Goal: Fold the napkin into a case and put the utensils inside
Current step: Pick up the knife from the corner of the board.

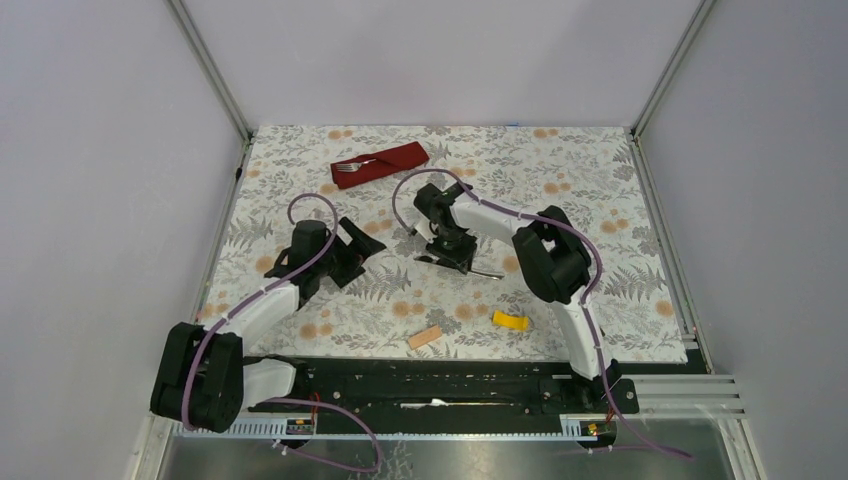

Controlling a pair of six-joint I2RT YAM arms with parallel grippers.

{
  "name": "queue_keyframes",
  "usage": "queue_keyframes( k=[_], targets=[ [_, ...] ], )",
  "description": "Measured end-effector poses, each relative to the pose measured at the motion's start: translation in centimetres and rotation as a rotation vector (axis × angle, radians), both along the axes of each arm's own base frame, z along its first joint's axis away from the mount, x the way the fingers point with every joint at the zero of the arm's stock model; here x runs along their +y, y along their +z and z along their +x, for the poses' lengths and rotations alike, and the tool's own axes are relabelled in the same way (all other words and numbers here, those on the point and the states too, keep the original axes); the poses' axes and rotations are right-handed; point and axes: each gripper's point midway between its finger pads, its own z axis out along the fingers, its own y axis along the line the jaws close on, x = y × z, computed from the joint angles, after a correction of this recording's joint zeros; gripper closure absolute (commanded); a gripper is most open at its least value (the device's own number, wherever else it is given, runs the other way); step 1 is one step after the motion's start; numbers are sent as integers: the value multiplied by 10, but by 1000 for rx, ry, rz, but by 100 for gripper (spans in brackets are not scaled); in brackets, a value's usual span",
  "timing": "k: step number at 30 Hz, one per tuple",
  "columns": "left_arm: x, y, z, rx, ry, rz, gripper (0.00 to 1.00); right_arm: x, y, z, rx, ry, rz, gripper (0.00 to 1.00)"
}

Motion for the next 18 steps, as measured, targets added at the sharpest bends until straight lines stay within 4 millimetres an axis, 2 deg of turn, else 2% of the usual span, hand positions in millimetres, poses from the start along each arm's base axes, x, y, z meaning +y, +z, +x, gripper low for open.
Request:
queue_keyframes(
  k=[2, 5, 8, 13, 18],
  targets=[
    [7, -8, -2, 26, 14, -11, 5, 1, 0, 0, -6, 19, -13, 88],
    [13, -21, -4, 79, 28, -37, 9, 1, 0, 1, -27, 54, -33, 100],
    [12, -32, -6, 126, 22, -71, 13, 1, 1, 1, -71, 101, -42, 100],
    [-2, -47, -9, 182, -11, -161, 21, -1, 4, 0, -163, 146, 15, 100],
    [-27, -47, -3, 162, -78, -285, 22, -15, 7, -15, -210, 175, 65, 100]
  ],
)
